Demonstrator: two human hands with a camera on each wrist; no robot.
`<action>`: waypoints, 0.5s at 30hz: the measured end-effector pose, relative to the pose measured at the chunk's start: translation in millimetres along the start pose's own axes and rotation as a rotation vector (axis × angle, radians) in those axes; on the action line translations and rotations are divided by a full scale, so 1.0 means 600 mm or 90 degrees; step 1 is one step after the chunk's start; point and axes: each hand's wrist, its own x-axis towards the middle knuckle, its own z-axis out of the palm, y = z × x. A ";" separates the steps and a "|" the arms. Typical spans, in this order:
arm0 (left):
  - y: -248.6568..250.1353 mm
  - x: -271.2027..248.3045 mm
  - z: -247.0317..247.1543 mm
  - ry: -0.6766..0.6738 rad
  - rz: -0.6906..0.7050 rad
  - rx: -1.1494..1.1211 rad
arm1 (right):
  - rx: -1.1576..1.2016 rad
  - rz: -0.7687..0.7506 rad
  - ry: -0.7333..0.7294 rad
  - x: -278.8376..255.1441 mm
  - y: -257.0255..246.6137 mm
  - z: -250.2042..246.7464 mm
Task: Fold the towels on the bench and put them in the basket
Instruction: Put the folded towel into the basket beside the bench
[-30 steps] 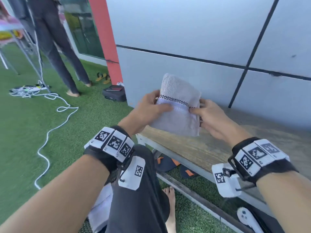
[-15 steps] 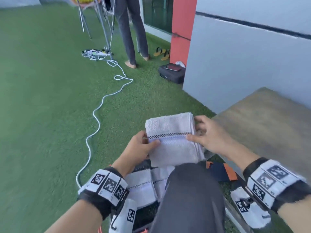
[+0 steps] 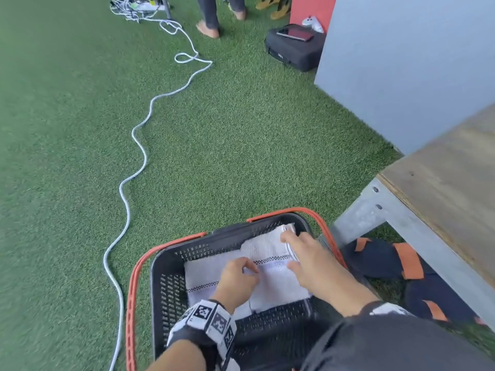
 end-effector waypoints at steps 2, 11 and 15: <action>-0.002 0.008 0.010 -0.022 -0.016 0.007 | -0.036 0.025 -0.030 0.009 0.002 0.014; -0.019 0.019 0.027 -0.056 -0.068 0.031 | -0.070 0.056 -0.143 0.018 -0.005 0.034; -0.002 0.013 0.024 -0.020 -0.060 0.067 | 0.004 0.042 -0.131 0.019 0.007 0.025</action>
